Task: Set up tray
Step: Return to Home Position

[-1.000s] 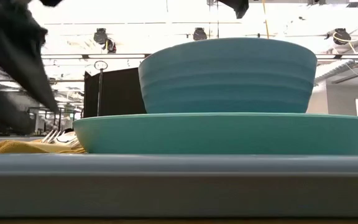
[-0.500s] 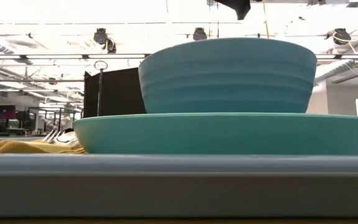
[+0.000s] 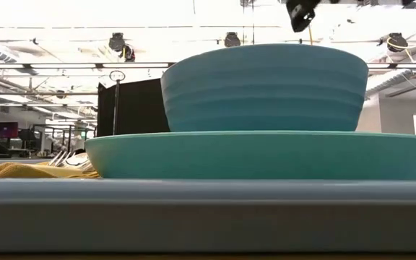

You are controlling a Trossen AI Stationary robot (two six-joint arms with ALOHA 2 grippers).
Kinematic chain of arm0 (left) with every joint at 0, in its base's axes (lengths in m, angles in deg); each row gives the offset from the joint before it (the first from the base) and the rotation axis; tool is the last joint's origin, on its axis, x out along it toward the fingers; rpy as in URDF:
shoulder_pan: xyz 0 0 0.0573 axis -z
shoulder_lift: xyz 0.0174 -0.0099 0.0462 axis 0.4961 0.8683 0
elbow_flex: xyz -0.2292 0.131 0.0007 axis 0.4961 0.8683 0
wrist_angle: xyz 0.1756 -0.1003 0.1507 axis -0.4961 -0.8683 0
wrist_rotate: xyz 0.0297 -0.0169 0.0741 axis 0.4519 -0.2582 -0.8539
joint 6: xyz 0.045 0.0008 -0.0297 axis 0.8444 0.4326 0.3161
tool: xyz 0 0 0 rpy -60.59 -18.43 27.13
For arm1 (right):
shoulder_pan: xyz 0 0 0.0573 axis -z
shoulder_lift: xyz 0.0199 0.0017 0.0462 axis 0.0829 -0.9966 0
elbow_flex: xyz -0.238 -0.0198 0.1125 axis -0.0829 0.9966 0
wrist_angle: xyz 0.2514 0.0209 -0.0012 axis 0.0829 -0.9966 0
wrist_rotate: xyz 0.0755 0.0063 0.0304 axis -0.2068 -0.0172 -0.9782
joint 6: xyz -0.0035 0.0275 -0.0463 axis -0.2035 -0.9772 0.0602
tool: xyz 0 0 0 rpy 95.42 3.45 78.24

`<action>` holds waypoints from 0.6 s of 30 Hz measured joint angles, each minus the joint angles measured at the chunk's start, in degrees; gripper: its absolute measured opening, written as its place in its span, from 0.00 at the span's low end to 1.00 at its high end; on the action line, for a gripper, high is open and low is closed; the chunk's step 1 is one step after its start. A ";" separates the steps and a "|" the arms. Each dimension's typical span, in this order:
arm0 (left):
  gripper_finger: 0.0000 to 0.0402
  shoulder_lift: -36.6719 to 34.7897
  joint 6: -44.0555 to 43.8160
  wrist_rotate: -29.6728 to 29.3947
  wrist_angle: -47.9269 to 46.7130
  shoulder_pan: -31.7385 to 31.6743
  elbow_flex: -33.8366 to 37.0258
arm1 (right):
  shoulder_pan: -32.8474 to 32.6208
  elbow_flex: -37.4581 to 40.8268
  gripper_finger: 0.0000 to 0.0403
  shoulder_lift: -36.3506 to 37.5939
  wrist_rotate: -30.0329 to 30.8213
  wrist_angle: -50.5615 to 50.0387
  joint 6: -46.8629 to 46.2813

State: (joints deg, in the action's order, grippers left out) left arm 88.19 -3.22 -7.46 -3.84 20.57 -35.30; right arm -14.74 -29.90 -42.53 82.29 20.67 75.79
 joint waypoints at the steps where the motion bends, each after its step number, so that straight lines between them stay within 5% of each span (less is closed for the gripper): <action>1: 0.01 -0.26 2.21 0.13 -0.04 0.23 0.00 | -0.75 0.82 0.08 0.00 0.00 1.33 0.01; 8: 0.01 -3.20 12.75 4.55 1.68 2.14 1.82 | -5.15 5.06 0.00 0.02 -0.03 11.06 3.57; 15: 0.01 -3.56 34.17 29.81 34.20 -1.53 15.39 | -10.75 6.76 0.00 2.34 6.01 11.71 6.65; 18: 0.01 -6.88 35.94 25.91 37.28 -2.38 21.14 | -13.64 8.22 0.00 4.56 10.73 11.77 9.27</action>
State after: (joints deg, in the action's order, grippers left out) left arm 81.31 32.73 18.45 33.44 18.19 -14.16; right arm -28.37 -21.69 -37.97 93.02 32.43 85.06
